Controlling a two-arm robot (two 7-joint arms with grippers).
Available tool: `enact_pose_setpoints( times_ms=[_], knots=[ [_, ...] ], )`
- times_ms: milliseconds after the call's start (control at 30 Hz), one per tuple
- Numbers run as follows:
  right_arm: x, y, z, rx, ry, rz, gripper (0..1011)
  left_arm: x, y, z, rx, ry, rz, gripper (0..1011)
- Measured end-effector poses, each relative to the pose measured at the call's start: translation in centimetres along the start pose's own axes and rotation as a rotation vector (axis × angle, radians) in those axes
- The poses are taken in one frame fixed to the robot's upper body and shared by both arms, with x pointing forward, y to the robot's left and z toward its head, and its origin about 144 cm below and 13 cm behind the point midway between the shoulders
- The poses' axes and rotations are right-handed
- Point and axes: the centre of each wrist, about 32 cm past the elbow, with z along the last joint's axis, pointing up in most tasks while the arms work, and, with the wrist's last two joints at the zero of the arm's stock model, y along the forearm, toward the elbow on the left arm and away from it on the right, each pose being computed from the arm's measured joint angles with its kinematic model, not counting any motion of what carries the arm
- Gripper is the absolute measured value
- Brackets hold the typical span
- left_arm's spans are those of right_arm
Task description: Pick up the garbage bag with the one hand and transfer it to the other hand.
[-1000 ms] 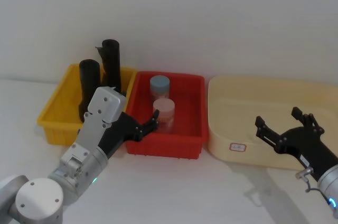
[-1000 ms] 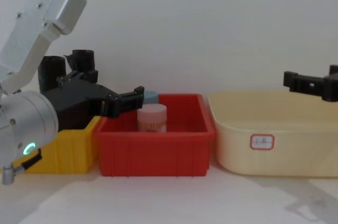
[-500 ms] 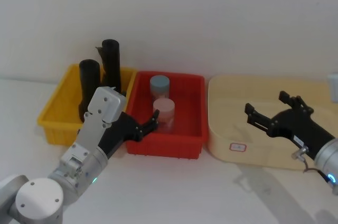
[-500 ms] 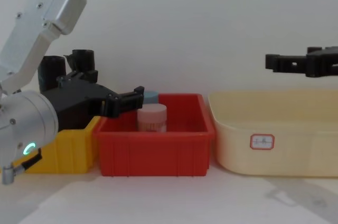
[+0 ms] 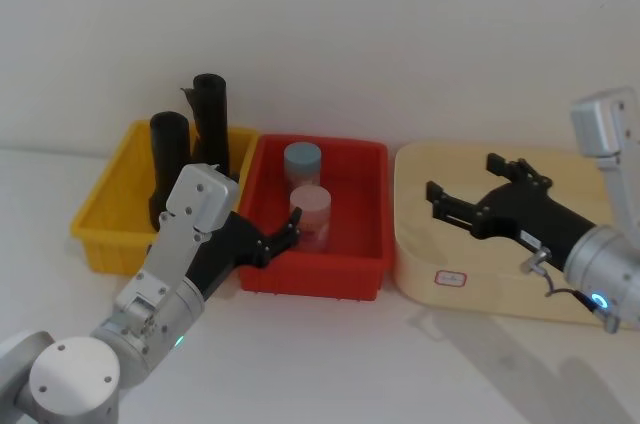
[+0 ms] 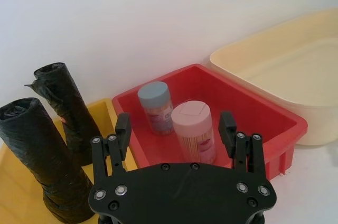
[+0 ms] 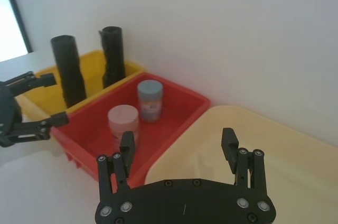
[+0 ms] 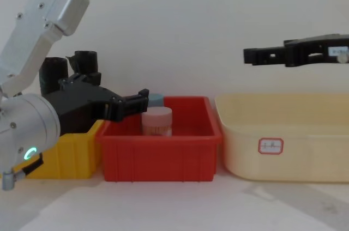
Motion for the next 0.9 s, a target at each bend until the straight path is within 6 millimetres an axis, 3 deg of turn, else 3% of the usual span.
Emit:
enact_pose_setpoints(
  times_ms=[900],
  knots=[
    [-0.5, 3.7, 4.2, -0.085, -0.06, 0.168, 1000, 0.0, 0.0, 0.0, 0.0, 0.0, 0.0, 1001]
  ],
)
